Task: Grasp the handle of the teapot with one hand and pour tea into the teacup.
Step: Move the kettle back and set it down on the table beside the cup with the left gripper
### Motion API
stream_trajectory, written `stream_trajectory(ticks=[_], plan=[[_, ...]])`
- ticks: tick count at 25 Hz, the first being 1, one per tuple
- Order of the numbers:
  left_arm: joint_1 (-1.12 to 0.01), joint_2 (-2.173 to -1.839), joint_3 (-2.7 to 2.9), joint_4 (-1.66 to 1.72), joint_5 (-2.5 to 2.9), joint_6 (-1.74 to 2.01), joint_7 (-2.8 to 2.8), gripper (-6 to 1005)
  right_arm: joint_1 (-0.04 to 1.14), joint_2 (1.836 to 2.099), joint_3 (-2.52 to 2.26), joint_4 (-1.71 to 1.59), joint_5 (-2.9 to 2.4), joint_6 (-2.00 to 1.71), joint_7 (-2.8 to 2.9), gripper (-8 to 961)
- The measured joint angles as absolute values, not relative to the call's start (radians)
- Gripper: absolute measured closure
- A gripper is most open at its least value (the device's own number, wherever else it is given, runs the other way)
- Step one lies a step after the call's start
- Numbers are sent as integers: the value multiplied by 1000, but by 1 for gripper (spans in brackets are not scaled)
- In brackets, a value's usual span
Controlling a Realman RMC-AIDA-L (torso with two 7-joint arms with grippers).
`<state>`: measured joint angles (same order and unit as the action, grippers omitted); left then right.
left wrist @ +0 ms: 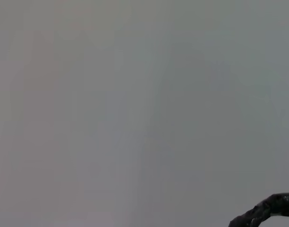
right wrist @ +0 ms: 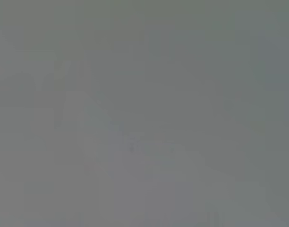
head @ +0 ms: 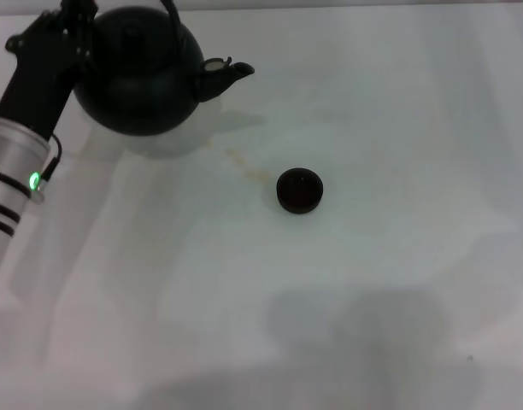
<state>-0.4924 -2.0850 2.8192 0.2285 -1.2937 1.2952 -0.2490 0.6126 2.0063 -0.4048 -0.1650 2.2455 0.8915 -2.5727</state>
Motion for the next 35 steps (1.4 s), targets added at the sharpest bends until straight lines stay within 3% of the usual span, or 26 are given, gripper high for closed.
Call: stream_trajectory(ticks=[11,35], plan=[[-395,-2092,2818,368,-1379,1281,-105,866,645,2004,-410,-215,2242,838,-2571,108],[-443,-2092,2818,352,-1379,1120,-103,865,647,2003,-413,-219,2238,817,-2573,109]])
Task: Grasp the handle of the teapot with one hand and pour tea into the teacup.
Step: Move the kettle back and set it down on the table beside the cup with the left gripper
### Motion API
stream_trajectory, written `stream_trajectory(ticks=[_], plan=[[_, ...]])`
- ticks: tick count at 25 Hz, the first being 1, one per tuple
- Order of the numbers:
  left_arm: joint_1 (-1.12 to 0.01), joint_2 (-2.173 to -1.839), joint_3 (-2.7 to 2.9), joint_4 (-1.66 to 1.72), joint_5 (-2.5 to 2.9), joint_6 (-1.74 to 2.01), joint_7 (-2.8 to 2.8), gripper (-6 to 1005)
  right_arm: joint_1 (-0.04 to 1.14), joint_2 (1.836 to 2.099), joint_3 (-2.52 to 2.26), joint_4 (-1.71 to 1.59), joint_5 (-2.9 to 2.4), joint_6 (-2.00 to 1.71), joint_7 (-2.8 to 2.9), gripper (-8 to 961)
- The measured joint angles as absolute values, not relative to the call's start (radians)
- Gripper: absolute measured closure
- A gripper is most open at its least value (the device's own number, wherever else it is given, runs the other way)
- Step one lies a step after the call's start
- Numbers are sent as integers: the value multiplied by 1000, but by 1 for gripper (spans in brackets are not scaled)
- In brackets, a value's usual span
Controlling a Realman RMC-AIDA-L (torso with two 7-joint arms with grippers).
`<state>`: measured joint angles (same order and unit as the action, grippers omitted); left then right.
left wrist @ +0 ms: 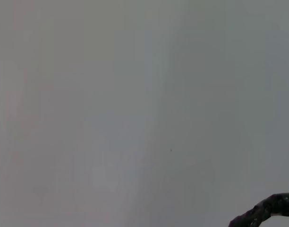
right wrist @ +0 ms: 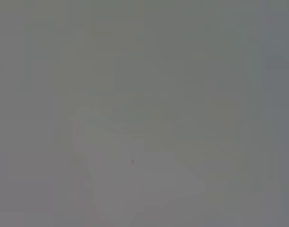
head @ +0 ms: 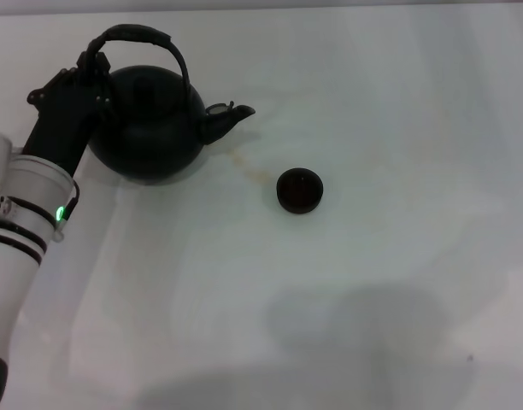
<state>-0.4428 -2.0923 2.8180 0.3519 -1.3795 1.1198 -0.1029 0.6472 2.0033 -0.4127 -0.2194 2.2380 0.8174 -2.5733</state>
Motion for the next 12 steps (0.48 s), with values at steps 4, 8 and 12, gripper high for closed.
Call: stream_trajectory(ticks=[4,8,12], plan=[[-451,-2092,2818,348,-1378,1101,-103,864,653,2003,-413,-219,2238,817,-2574,109],[-456,-2092,2823,347,-1373,1091,-101,860,655,2003,-413,-220,2238,817,-2574,109],[-461,-2092,2821,347,-1372,1084,-99,830,662,2003,-413,-226,2238,818,-2576,108]])
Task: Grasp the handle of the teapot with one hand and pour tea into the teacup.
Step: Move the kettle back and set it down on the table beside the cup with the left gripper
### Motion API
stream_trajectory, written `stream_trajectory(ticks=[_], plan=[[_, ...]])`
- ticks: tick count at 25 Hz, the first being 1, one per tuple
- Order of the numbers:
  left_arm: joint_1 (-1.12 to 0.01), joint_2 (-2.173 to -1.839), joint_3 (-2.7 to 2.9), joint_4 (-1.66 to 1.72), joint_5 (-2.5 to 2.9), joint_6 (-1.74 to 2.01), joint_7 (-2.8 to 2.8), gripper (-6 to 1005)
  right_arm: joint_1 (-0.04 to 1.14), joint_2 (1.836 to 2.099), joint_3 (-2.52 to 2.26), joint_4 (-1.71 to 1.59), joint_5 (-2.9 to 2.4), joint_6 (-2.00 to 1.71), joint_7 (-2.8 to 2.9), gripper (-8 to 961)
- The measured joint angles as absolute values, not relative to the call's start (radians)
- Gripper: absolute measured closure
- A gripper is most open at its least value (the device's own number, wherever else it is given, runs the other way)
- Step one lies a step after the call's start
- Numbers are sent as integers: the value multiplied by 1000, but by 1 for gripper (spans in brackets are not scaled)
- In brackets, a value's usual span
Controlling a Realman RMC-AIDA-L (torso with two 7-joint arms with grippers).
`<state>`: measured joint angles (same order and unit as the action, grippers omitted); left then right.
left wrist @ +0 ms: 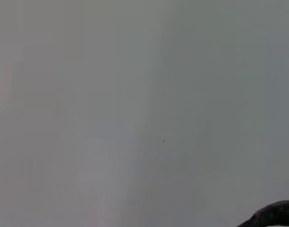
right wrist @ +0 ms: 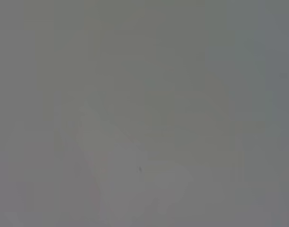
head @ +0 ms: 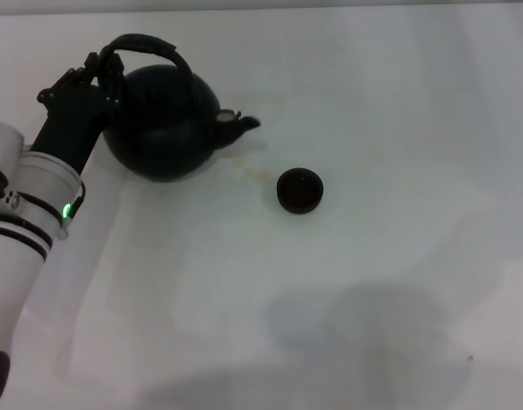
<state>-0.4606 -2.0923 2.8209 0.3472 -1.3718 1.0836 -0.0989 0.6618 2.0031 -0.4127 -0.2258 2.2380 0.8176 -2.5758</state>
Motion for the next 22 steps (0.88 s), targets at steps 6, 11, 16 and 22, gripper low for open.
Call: stream_trajectory(ticks=[6,11,16,22], plan=[[-457,-2092,2820,354,-1375,1077,-103,681,663,2002,-413,-233,2238,817,-2577,108],[-448,-2092,2817,361,-1378,1081,-113,573,663,2002,-413,-240,2239,815,-2575,108],[-434,-2091,2818,378,-1374,1090,-114,384,662,2002,-413,-246,2239,815,-2572,109],[-370,-2088,2827,397,-1369,1171,-115,199,656,2003,-409,-244,2242,814,-2575,109]])
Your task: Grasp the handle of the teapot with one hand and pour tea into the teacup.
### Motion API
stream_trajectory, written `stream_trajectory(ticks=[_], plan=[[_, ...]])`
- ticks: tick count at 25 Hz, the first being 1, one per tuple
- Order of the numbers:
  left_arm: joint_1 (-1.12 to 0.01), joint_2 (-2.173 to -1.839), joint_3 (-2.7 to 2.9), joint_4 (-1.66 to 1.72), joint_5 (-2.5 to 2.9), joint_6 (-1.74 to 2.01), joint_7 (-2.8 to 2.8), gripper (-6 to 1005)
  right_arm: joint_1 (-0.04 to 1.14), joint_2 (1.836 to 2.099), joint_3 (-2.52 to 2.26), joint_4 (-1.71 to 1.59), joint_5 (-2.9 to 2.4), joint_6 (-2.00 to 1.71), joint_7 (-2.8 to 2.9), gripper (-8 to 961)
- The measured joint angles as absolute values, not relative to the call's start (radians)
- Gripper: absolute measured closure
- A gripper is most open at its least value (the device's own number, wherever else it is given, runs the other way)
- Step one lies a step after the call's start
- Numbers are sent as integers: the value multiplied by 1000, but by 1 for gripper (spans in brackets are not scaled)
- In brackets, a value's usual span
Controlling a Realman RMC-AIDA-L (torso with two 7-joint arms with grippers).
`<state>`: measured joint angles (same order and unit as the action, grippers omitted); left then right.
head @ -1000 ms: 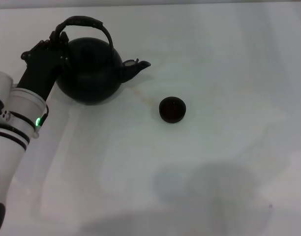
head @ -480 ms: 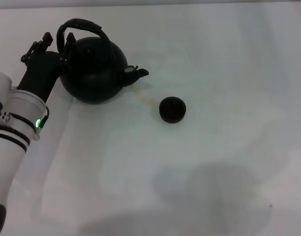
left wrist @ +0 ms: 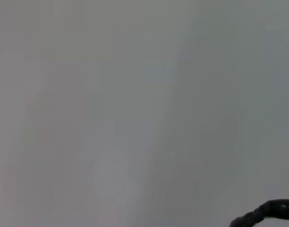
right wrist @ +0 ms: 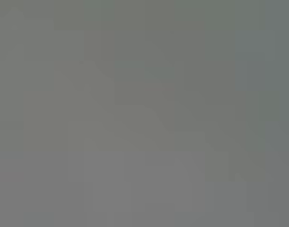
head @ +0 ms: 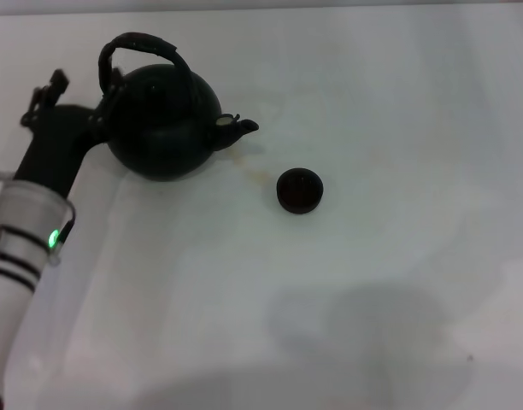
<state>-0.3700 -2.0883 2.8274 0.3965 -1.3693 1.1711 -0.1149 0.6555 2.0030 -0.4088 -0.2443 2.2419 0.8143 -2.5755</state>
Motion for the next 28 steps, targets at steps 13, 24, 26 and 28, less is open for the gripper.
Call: stream_trajectory(ticks=[13,24,26,28], plan=[[-202,-2085,2834,381,-1352,1356,-204,162,625,2003,-417,-238,2238,817,-2571,108],[-195,-2081,2825,282,-1472,1419,-206,170,585,2013,-616,-214,2240,838,-2568,109],[-197,-2080,2806,264,-1474,1423,-206,170,576,2013,-611,-198,2243,854,-2562,108],[-201,-2080,2793,257,-1474,1423,-206,170,563,2013,-609,-194,2244,864,-2549,108]])
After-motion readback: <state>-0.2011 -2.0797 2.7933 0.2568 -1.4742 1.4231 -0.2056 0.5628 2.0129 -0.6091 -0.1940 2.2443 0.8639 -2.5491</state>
